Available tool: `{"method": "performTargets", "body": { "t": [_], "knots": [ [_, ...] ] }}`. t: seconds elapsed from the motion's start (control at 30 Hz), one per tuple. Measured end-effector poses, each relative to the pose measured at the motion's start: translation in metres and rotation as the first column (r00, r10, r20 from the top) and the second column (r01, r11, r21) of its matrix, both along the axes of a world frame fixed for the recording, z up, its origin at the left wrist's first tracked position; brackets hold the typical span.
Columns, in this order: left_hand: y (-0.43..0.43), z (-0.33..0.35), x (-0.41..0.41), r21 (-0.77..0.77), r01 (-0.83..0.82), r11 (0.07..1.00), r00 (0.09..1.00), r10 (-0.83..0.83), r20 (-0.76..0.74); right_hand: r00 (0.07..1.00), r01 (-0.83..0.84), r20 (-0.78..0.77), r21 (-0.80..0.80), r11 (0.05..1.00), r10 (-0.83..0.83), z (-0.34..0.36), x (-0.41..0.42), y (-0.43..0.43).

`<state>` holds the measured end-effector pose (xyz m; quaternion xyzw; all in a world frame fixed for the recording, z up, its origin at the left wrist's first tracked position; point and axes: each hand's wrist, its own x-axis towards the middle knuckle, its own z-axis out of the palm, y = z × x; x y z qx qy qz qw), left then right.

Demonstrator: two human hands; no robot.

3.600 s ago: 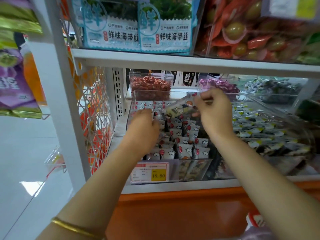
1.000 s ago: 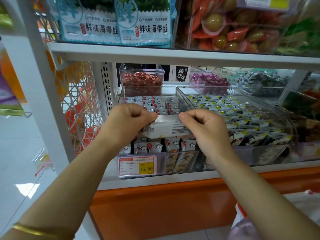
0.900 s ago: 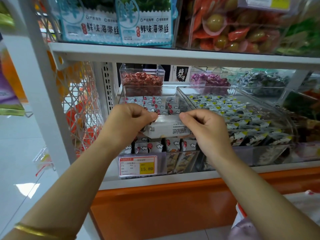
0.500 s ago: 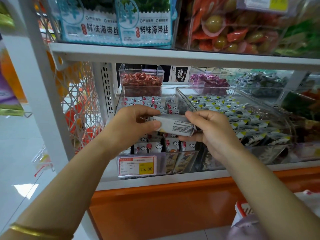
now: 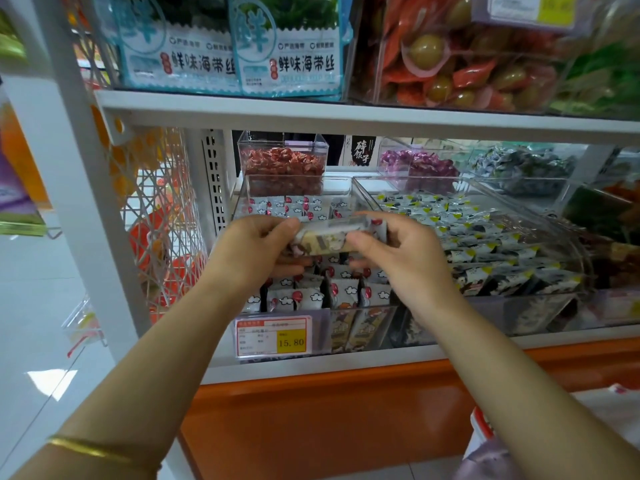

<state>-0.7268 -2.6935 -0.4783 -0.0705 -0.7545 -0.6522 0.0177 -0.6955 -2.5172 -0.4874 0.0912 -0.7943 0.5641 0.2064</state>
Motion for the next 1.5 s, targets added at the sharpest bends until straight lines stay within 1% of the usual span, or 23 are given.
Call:
{"method": "performTargets", "body": {
  "t": [0.03, 0.1, 0.17, 0.2, 0.3, 0.33, 0.4, 0.43, 0.5, 0.57, 0.67, 0.77, 0.87, 0.97, 1.03, 1.13, 1.17, 1.27, 1.3, 1.37, 1.4, 1.43, 1.5],
  "knots": [
    [0.000, 0.000, -0.002, -0.023, -0.023, 0.999, 0.999, 0.022, -0.031, 0.998, 0.065, -0.020, -0.025, 0.998, -0.065, 0.002, -0.003, 0.002],
    [0.000, 0.000, -0.010, -0.151, -0.126, 0.980, 0.982, 0.101, -0.161, 0.979, 0.195, -0.048, -0.041, 0.980, -0.197, 0.006, -0.009, 0.005],
    [0.002, 0.000, -0.021, -0.321, -0.218, 0.922, 0.952, 0.127, -0.280, 0.952, 0.297, -0.078, -0.009, 0.955, -0.296, 0.007, -0.016, 0.006],
    [0.004, 0.000, -0.028, -0.404, -0.235, 0.884, 0.945, 0.112, -0.306, 0.941, 0.327, -0.092, 0.004, 0.945, -0.325, 0.006, -0.018, 0.006],
    [0.019, -0.004, -0.053, -0.648, -0.191, 0.737, 0.960, 0.004, -0.278, 0.925, 0.368, -0.103, 0.008, 0.930, -0.365, 0.005, -0.024, 0.004],
    [0.025, -0.006, -0.062, -0.729, -0.155, 0.667, 0.968, -0.046, -0.247, 0.925, 0.369, -0.098, -0.004, 0.930, -0.367, 0.005, -0.025, 0.004],
    [0.031, -0.010, -0.078, -0.871, -0.081, 0.484, 0.977, -0.133, -0.165, 0.929, 0.359, -0.091, -0.013, 0.933, -0.359, 0.005, -0.027, 0.004],
    [0.033, -0.013, -0.084, -0.916, -0.053, 0.397, 0.979, -0.160, -0.126, 0.932, 0.352, -0.087, -0.012, 0.936, -0.352, 0.004, -0.028, 0.005],
    [0.032, -0.017, -0.094, -0.960, -0.028, 0.277, 0.975, -0.206, -0.088, 0.937, 0.340, -0.084, -0.010, 0.940, -0.340, 0.003, -0.029, 0.006],
    [0.029, -0.017, -0.097, -0.975, 0.006, 0.222, 0.971, -0.234, -0.048, 0.940, 0.333, -0.081, -0.014, 0.943, -0.333, 0.003, -0.030, 0.007],
    [0.026, -0.012, -0.094, -0.978, 0.045, 0.204, 0.980, -0.201, 0.003, 0.939, 0.330, -0.118, 0.033, 0.943, -0.324, 0.005, -0.032, 0.007],
    [0.023, -0.013, -0.081, -0.975, 0.030, 0.218, 0.981, -0.192, -0.013, 0.933, 0.319, -0.208, 0.109, 0.941, -0.293, 0.015, -0.044, 0.006],
    [0.021, -0.020, -0.070, -0.974, 0.001, 0.226, 0.975, -0.217, -0.049, 0.939, 0.303, -0.241, 0.249, 0.920, -0.244, 0.025, -0.075, -0.005],
    [0.020, -0.024, -0.066, -0.967, -0.013, 0.254, 0.976, -0.208, -0.068, 0.969, 0.206, -0.216, 0.436, 0.876, -0.120, 0.028, -0.107, -0.021],
    [0.019, -0.026, -0.065, -0.962, -0.034, 0.270, 0.971, -0.220, -0.096, 0.981, 0.149, -0.191, 0.605, 0.782, -0.039, 0.025, -0.123, -0.031],
    [0.016, -0.028, -0.061, -0.927, -0.069, 0.368, 0.965, -0.210, -0.155, 0.989, 0.137, -0.146, 0.819, 0.558, -0.028, 0.024, -0.143, -0.043],
    [0.015, -0.029, -0.059, -0.920, -0.077, 0.385, 0.964, -0.206, -0.167, 0.992, 0.125, -0.124, 0.849, 0.513, -0.036, 0.025, -0.148, -0.046],
    [0.011, -0.031, -0.053, -0.928, -0.059, 0.367, 0.968, -0.204, -0.142, 0.999, 0.038, -0.020, 0.867, 0.496, -0.042, 0.026, -0.158, -0.047],
    [0.010, -0.030, -0.051, -0.934, -0.048, 0.353, 0.971, -0.204, -0.127, 0.999, -0.020, 0.040, 0.888, 0.460, -0.032, 0.023, -0.159, -0.047],
    [0.010, -0.030, -0.048, -0.941, -0.034, 0.336, 0.972, -0.208, -0.109, 0.989, -0.124, 0.143, 0.932, 0.341, -0.031, 0.018, -0.160, -0.047],
    [0.010, -0.030, -0.048, -0.942, -0.032, 0.333, 0.972, -0.209, -0.107, 0.985, -0.142, 0.165, 0.935, 0.324, -0.044, 0.018, -0.161, -0.048],
    [0.010, -0.030, -0.047, -0.941, -0.032, 0.336, 0.972, -0.209, -0.108, 0.984, -0.143, 0.170, 0.927, 0.347, -0.048, 0.019, -0.162, -0.048],
    [0.010, -0.030, -0.046, -0.937, -0.024, 0.348, 0.974, -0.203, -0.100, 0.983, -0.144, 0.179, 0.868, 0.475, -0.028, 0.026, -0.165, -0.047]
  ]
}}
